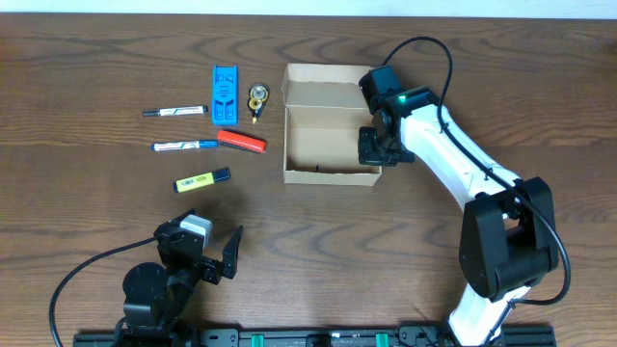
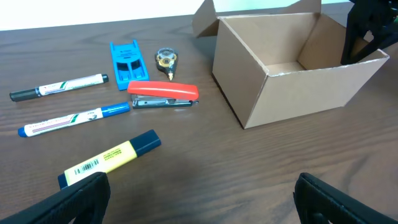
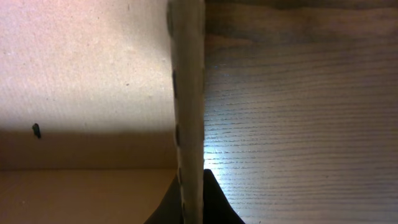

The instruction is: Pack container

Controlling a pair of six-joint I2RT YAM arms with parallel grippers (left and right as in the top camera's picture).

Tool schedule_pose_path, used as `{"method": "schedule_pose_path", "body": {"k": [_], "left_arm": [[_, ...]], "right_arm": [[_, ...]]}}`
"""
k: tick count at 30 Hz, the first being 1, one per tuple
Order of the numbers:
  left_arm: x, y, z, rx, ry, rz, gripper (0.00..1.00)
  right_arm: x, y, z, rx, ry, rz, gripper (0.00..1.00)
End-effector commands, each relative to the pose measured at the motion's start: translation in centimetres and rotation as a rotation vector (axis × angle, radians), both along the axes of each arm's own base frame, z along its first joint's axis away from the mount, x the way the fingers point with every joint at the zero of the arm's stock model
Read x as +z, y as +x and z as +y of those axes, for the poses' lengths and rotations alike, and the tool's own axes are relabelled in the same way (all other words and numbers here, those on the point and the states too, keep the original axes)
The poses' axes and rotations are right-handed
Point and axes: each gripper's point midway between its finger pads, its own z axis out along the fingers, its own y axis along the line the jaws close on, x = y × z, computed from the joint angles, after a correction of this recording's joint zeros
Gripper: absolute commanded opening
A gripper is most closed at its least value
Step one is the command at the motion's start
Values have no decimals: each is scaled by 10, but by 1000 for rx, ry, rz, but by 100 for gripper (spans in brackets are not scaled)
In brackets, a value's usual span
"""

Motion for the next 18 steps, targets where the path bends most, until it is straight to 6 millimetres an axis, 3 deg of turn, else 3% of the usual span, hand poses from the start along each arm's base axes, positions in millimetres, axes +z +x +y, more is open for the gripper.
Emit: {"method": "schedule_pose_path", "body": {"k": [1, 3, 5, 9, 13, 18], "left_arm": [[-8, 0, 1, 8, -12, 20, 95], [-8, 0, 1, 8, -12, 20, 95], [-8, 0, 1, 8, -12, 20, 95], [-8, 0, 1, 8, -12, 20, 95], [-8, 0, 1, 8, -12, 20, 95], [-8, 0, 1, 8, -12, 20, 95]], "right_arm": [[5, 4, 4, 22, -4, -19, 8], [5, 3, 4, 22, -5, -18, 43], [7, 2, 3, 22, -4, -13, 51], [33, 3, 4, 22, -3, -13, 56], [89, 6, 0, 39, 0, -63, 57], [151, -11, -16, 63, 23, -148, 59]]}}
